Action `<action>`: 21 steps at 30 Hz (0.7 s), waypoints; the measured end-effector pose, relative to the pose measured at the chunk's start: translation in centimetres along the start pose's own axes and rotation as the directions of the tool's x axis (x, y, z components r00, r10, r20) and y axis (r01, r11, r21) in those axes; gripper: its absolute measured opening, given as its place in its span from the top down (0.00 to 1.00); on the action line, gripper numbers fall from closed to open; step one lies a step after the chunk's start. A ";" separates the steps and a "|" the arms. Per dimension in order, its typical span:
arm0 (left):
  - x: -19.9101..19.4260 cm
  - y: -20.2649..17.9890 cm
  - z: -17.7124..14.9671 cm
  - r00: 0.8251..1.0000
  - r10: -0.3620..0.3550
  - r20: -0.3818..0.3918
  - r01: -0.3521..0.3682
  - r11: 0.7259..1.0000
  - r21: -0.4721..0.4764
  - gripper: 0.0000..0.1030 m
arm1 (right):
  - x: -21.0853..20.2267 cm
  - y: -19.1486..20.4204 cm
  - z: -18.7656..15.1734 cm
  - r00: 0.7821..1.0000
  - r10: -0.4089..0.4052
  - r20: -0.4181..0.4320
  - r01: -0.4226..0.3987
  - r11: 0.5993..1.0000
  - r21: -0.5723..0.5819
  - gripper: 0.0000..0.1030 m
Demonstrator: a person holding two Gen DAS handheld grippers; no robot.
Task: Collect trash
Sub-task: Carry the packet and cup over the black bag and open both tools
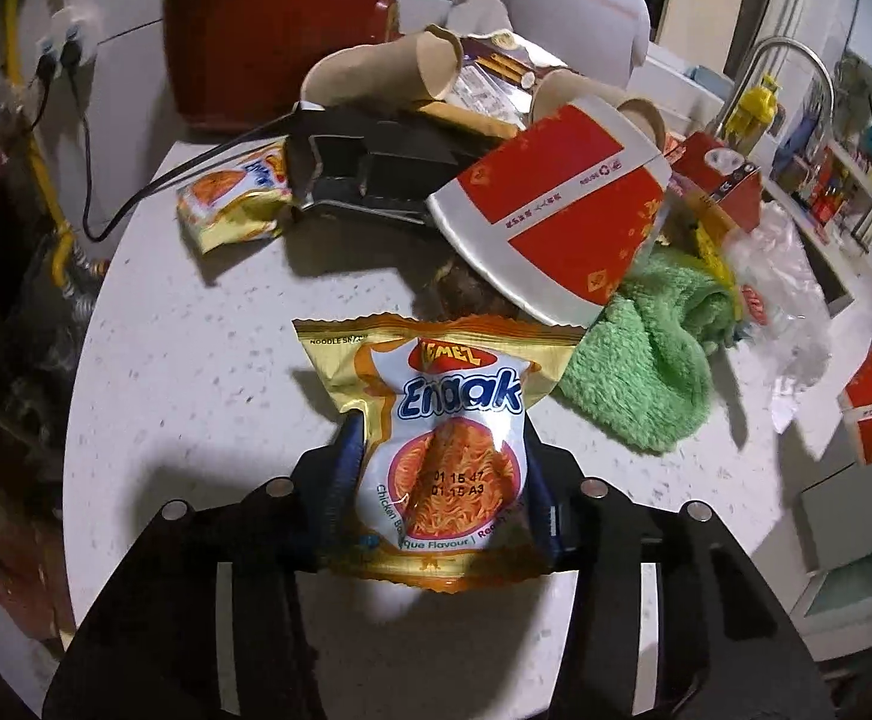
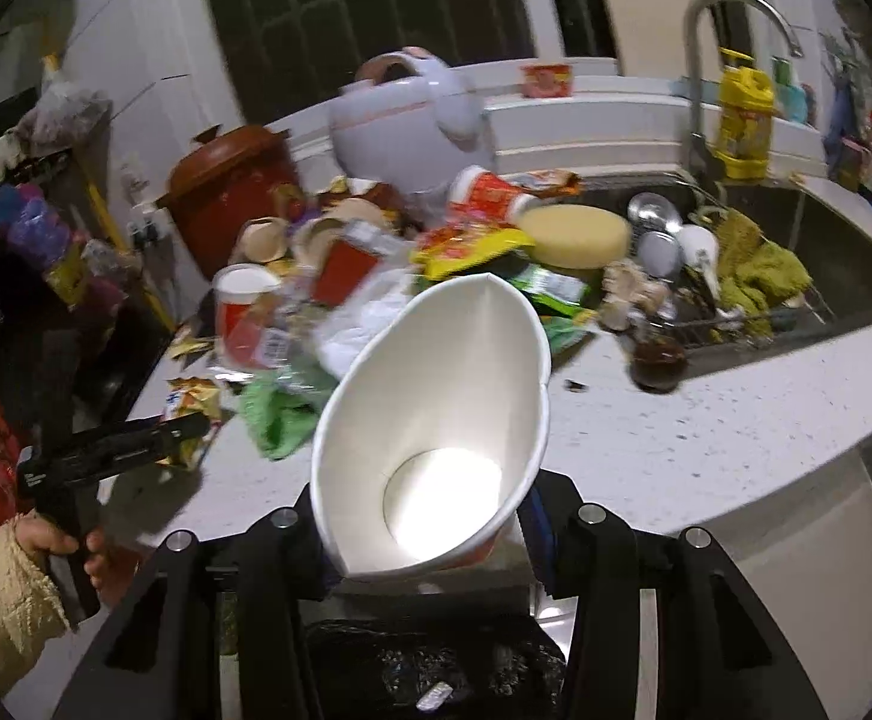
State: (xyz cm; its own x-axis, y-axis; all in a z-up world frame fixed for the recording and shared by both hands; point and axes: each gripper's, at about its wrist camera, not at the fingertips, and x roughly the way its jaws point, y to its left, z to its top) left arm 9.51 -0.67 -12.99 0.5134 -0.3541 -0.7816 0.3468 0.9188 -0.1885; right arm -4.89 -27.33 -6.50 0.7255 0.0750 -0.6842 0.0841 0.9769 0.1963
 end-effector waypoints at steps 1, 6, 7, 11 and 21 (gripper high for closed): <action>-0.8 0.2 -0.3 1.000 -0.012 0.015 0.012 1.000 -0.013 0.55 | -0.2 0.5 0.1 1.000 0.010 0.002 -0.010 1.000 -0.010 0.55; -4.7 0.5 -1.5 0.996 -0.058 0.073 0.061 0.997 -0.041 0.55 | -1.5 3.3 0.2 0.996 0.091 0.006 -0.090 0.991 -0.094 0.55; -5.4 0.4 -1.7 0.994 -0.066 0.082 0.070 0.997 -0.041 0.55 | -2.0 3.8 0.2 0.994 0.112 0.003 -0.111 0.988 -0.109 0.55; -9.2 -0.6 -3.8 0.989 -0.118 0.089 0.121 0.992 -0.025 0.55 | -3.5 5.1 -0.9 0.982 0.182 -0.055 -0.189 0.968 -0.166 0.55; -4.8 -2.6 -17.2 0.954 -0.186 -0.236 0.179 0.983 -0.050 0.55 | 2.3 4.5 -12.7 0.883 0.140 -0.448 -0.249 0.948 -0.196 0.55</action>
State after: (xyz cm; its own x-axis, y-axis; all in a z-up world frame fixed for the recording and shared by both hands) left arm -7.36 1.64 -19.01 0.2398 -0.4671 -0.8511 0.3932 0.8483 -0.3548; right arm -11.52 -20.21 -16.12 0.3467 0.2924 -0.8912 -0.2350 0.9469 0.2192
